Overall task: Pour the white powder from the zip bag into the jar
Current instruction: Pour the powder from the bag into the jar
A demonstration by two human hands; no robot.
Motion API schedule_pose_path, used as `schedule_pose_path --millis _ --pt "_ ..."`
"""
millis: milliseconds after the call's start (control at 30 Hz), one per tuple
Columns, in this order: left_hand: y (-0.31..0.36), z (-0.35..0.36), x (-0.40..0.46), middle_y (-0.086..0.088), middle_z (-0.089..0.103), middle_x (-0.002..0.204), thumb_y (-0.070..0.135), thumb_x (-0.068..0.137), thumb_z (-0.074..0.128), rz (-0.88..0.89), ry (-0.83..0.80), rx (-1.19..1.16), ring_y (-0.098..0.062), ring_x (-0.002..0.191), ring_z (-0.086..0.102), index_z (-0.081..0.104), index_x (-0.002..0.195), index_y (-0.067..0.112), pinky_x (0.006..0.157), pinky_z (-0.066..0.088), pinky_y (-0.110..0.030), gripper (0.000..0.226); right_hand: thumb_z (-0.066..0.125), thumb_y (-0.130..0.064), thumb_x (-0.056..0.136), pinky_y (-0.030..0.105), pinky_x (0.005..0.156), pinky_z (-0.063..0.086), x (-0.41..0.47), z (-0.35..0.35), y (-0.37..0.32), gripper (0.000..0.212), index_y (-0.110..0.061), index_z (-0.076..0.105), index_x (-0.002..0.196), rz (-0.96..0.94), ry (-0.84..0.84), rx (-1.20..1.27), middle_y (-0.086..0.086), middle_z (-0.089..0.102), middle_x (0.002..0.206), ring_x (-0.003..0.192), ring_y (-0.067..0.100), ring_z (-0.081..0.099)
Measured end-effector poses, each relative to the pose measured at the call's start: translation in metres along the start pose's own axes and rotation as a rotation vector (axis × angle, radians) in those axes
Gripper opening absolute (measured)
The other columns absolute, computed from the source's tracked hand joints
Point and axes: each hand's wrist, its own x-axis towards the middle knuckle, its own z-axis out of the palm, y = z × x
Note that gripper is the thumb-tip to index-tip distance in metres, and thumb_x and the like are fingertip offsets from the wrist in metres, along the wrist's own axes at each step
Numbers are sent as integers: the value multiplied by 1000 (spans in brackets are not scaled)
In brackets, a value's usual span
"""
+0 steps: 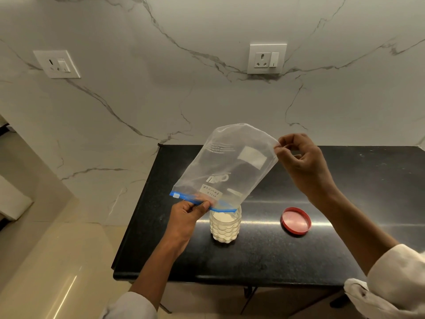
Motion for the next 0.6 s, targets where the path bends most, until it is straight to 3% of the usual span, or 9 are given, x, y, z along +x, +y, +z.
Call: schedule_pose_path --millis 133,267,367,500,600 --pt "1 -2 0 4 74 96 12 88 64 1 -14 -1 -13 100 68 72 92 17 92 54 -28 11 59 -18 93 29 76 53 -1 0 0 6 -13 60 98 18 -87 9 4 62 98 92 17 59" --pt "1 -2 0 4 74 94 11 87 64 -2 -6 -16 -13 100 67 72 90 19 91 53 -28 11 61 -17 92 21 71 53 -1 0 0 6 -12 60 96 -9 -1 -11 7 59 103 92 16 58" --pt "1 -2 1 1 73 100 12 88 64 -3 -9 -3 -15 103 66 72 91 18 94 52 -31 11 60 -19 93 30 78 53 -1 1 1 9 -12 61 97 19 -94 -31 7 61 101 95 20 59" --pt "2 -1 1 0 73 100 11 87 64 -3 -10 -28 -16 104 66 72 91 17 95 52 -32 11 60 -15 92 24 70 53 -1 0 -3 6 -11 60 96 -18 23 13 8 60 102 89 15 58" --pt "0 -3 1 0 73 101 11 88 64 -10 -11 -14 -16 104 66 72 92 16 97 52 -35 11 59 -20 93 30 76 53 0 1 0 10 -13 60 100 27 -94 -29 6 62 99 93 17 59"
